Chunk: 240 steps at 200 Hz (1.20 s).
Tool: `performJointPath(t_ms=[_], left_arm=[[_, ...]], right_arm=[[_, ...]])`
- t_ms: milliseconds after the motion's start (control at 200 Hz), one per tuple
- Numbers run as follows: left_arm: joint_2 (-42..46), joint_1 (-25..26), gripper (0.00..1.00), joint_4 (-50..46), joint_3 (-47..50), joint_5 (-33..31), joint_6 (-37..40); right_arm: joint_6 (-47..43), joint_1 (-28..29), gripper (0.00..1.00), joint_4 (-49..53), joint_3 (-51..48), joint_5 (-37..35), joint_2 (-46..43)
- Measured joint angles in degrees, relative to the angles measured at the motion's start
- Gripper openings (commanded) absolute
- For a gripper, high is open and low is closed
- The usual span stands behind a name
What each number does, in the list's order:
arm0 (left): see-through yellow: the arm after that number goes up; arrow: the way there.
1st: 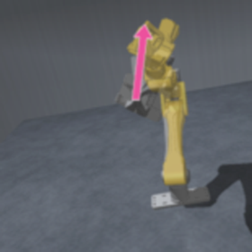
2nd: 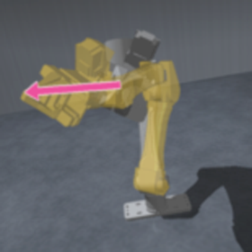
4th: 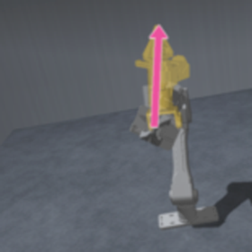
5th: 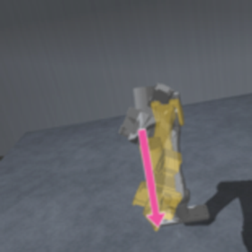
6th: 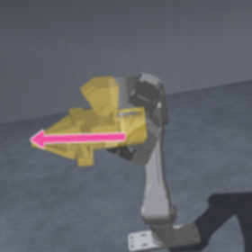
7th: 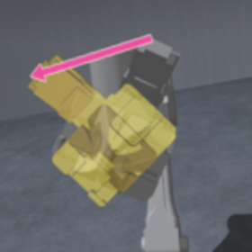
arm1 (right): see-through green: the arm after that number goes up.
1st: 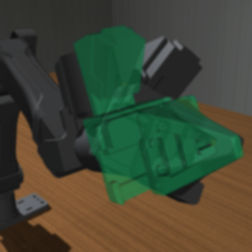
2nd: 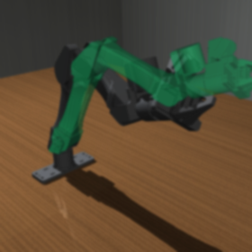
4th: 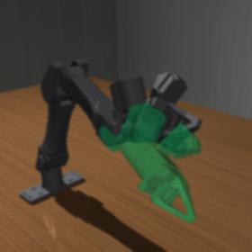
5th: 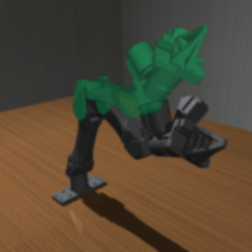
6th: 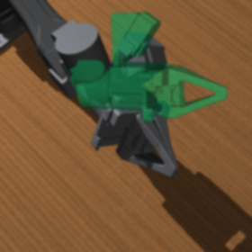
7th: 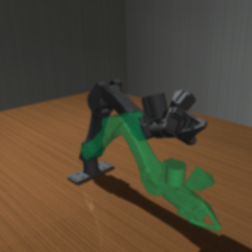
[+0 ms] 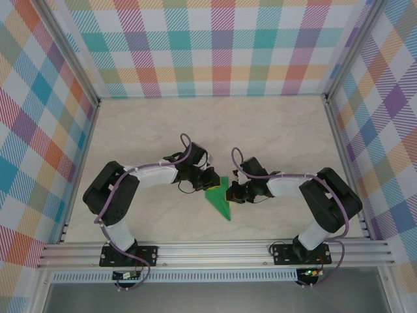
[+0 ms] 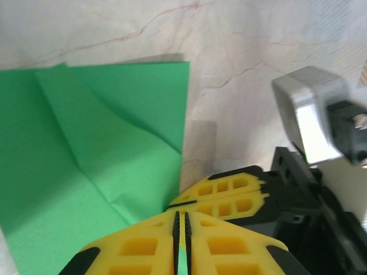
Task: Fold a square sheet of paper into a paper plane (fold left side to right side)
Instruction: Fourth fold the wing at the center of the table.
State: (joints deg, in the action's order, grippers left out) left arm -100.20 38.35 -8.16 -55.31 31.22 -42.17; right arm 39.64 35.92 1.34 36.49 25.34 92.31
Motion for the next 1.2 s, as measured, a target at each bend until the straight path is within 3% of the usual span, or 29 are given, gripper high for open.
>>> performJointPath(t_ms=[495, 600, 870, 1200], left_arm=[[-6.47, 0.96, 0.07, 2.36, 0.28, 2.16, -0.39], [-6.91, 1.03, 0.06, 2.36, -0.11, 2.27, -0.15], [-6.99, 1.03, 0.05, 2.32, -0.20, 2.38, 0.07], [-6.99, 1.03, 0.04, 2.32, -0.20, 2.36, 0.07]], right_arm=[[-0.57, 0.00, 0.05, 0.52, 0.26, 0.02, 0.00], [-1.14, 0.00, 0.10, 1.36, 0.39, -0.26, -0.48], [-1.25, 0.00, 0.10, 5.88, 0.11, -0.57, -11.93], [11.19, 0.94, 0.08, -6.38, -17.29, 7.34, -20.52]])
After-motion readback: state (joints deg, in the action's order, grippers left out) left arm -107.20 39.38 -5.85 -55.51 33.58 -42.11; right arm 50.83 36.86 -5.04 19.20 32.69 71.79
